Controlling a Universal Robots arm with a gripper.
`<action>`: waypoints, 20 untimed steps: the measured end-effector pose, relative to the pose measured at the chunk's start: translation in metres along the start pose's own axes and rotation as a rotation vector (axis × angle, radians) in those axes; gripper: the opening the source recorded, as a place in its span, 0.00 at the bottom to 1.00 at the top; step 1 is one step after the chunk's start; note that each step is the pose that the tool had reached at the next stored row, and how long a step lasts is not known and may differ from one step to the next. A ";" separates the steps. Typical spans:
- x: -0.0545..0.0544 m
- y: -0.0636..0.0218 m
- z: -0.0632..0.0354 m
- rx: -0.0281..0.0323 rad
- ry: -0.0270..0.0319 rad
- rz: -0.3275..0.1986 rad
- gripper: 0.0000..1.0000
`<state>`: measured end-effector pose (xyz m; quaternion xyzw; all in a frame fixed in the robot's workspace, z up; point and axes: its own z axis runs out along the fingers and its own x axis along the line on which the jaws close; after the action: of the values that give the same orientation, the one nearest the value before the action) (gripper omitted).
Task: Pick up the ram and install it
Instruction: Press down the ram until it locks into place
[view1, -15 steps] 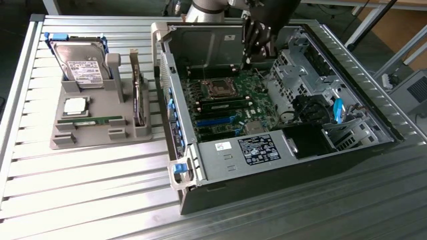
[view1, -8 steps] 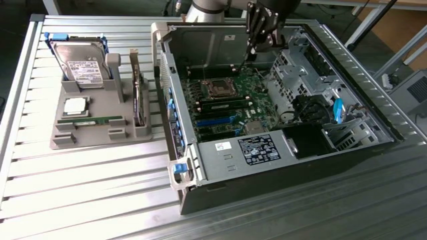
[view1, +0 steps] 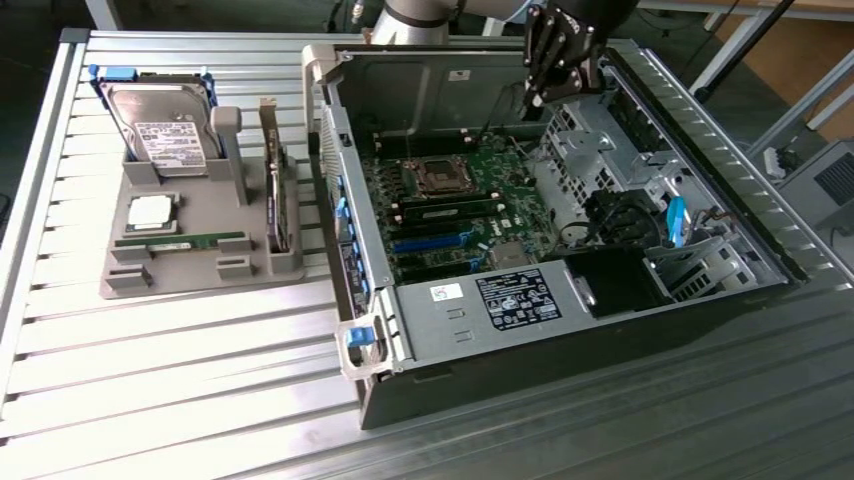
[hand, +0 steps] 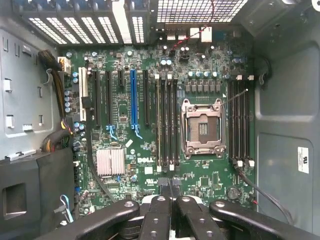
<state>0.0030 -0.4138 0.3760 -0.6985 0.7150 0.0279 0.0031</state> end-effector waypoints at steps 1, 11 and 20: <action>0.000 0.0013 0.0023 0.0001 -0.0001 0.000 0.09; 0.002 0.0006 0.0460 0.0000 0.0015 -0.001 0.09; -0.003 -0.0109 0.0923 0.0001 0.0117 -0.004 0.09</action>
<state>0.0109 -0.4068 0.2836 -0.7000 0.7138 0.0238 -0.0010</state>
